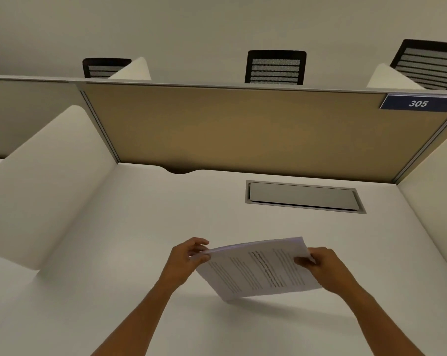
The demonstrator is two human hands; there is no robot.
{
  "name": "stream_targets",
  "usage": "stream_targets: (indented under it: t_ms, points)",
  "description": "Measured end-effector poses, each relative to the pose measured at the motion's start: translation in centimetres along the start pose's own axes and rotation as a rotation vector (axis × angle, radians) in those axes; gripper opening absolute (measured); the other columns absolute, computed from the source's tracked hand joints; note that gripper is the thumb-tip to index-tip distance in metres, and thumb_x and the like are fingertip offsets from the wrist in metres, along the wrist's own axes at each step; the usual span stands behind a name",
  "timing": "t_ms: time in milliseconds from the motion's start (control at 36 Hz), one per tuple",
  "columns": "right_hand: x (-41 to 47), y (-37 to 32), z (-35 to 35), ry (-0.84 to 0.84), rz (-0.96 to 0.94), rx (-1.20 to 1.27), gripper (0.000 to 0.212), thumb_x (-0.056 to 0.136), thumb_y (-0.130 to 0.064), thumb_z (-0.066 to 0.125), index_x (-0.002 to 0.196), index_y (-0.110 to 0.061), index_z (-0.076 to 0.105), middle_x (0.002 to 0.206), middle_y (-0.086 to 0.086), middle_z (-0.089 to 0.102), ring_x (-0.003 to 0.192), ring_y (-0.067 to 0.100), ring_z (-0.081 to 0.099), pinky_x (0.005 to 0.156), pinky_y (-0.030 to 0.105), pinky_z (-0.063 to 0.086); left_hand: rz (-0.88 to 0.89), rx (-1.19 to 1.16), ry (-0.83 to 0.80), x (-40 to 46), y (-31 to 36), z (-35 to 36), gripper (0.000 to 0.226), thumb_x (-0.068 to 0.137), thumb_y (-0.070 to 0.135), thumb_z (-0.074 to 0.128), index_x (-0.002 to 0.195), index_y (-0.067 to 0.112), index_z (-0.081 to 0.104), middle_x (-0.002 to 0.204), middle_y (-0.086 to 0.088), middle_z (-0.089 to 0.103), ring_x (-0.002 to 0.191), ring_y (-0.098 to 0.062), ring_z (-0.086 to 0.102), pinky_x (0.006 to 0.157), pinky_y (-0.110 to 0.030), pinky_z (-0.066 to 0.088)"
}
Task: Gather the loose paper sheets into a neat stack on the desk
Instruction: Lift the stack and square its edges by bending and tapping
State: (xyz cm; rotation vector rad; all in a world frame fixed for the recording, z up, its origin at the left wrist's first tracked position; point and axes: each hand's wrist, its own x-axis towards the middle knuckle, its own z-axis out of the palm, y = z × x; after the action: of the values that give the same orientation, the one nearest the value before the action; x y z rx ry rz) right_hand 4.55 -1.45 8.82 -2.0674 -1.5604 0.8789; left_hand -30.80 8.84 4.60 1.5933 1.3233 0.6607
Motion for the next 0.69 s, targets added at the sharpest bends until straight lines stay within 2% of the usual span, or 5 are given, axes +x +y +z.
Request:
stream_targets:
  t_ms: [139,278,417,500,694]
  points:
    - [1.0,-3.3,-2.1,-0.073,-0.118,-0.203,0.023,0.096,-0.025,0.061,0.090,-0.045,0.072,0.080,-0.020,0.066,0.067,0.001,0.064,0.058,0.010,0.045,0.064,0.216,-0.182,0.8,2.4,1.1,0.012,0.084,0.029,0.070,0.090,0.038,0.074,0.087,0.018,0.075,0.082,-0.003,0.069,0.074,-0.024,0.055]
    - [1.8,-6.5,-2.7,-0.140,-0.190,-0.391,0.024,0.096,-0.029,0.056,0.107,-0.034,0.076,0.091,-0.009,0.074,0.068,0.008,0.063,0.057,0.009,0.042,0.112,0.187,-0.261,1.0,5.2,3.6,0.007,0.083,0.039,0.066,0.083,0.041,0.072,0.087,0.013,0.076,0.080,-0.009,0.070,0.076,-0.032,0.058]
    - [1.9,-8.6,-2.5,-0.142,-0.211,-0.468,0.026,0.094,-0.029,0.056,0.109,-0.035,0.076,0.099,-0.006,0.077,0.078,0.013,0.068,0.066,0.019,0.051,0.127,0.043,-0.241,0.8,7.3,5.0,0.020,0.087,0.038,0.068,0.078,0.056,0.070,0.077,0.031,0.072,0.076,0.004,0.069,0.068,-0.015,0.054]
    - [1.9,-8.6,-2.8,-0.137,-0.196,-0.425,0.022,0.093,-0.032,0.058,0.105,-0.035,0.076,0.096,-0.007,0.076,0.078,0.015,0.069,0.068,0.023,0.056,0.092,-0.006,-0.190,0.6,7.4,5.3,0.015,0.085,0.041,0.066,0.074,0.049,0.072,0.074,0.023,0.073,0.070,-0.001,0.070,0.067,-0.019,0.057]
    - [1.7,-6.0,-4.4,-0.173,-0.134,-0.103,0.012,0.092,-0.037,0.065,0.091,-0.037,0.077,0.077,-0.018,0.073,0.074,0.008,0.072,0.061,0.017,0.054,-0.004,-0.172,-0.131,-0.2,5.8,4.8,0.018,0.082,0.034,0.068,0.085,0.021,0.079,0.082,0.005,0.079,0.071,-0.014,0.075,0.065,-0.024,0.058]
